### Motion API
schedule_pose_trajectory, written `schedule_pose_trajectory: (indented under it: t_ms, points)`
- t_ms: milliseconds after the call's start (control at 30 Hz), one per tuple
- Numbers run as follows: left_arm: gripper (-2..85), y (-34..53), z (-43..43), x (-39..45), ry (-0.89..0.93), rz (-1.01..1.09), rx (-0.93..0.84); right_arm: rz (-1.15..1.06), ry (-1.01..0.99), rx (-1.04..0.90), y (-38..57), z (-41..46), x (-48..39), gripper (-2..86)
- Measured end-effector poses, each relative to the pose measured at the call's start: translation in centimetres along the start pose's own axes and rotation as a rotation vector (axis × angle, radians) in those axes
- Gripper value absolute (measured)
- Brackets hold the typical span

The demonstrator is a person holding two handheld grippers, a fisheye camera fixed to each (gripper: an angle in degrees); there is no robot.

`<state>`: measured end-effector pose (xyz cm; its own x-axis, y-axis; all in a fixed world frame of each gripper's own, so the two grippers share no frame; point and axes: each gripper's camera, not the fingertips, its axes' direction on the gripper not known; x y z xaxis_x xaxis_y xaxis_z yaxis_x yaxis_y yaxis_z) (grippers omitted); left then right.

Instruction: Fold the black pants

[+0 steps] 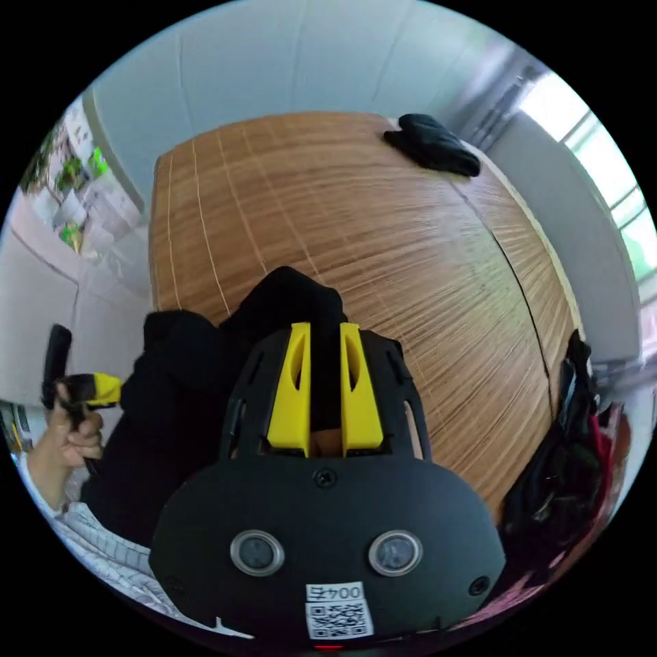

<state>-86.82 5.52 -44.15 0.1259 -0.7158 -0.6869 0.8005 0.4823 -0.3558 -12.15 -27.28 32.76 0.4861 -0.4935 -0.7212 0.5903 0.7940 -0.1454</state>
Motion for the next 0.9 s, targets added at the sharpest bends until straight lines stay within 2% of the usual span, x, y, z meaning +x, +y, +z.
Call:
schedule_pose_trajectory:
  t_ms: [100, 167, 300, 367, 400, 567, 667, 800, 900]
  points:
    - [11.6, 0.1, 0.7, 0.6, -0.024, -0.017, 0.028, 0.276, -0.217, 0.217, 5.5, -6.7, 7.1, 6.9]
    - [4.8, 0.9, 0.6, 2.2, -0.100, 0.026, 0.079, 0.520, -0.403, 0.423, 13.5, -11.8, 13.8, 7.1]
    - [2.6, 2.0, 0.6, 6.1, -0.191, 0.190, 0.111, 0.833, -0.514, 0.695, 29.5, -17.1, 21.7, 7.4]
    - [2.1, 2.3, 1.0, 8.4, -0.239, 0.285, 0.120, 0.991, -0.474, 0.777, 40.3, -18.5, 25.2, 7.7]
    - [2.0, 2.3, 1.1, 8.9, -0.252, 0.306, 0.119, 1.018, -0.447, 0.768, 42.7, -18.6, 25.9, 7.9]
    - [1.8, 3.1, 3.5, 10.6, -0.325, 0.401, 0.030, 1.229, -0.217, 0.406, 58.4, -16.1, 29.0, 9.0]
    - [1.9, 4.9, 4.4, 10.0, -0.381, 0.408, -0.008, 1.336, -0.048, 0.404, 63.6, -17.8, 27.6, 8.8]
    - [1.5, 7.4, 4.2, 9.8, -0.467, 0.410, 0.056, 1.360, 0.083, 0.554, 65.0, -20.6, 24.6, 8.0]
    - [0.9, 9.2, 4.3, 11.6, -0.473, 0.462, 0.143, 1.210, 0.150, 0.625, 60.3, -22.5, 21.6, 7.0]
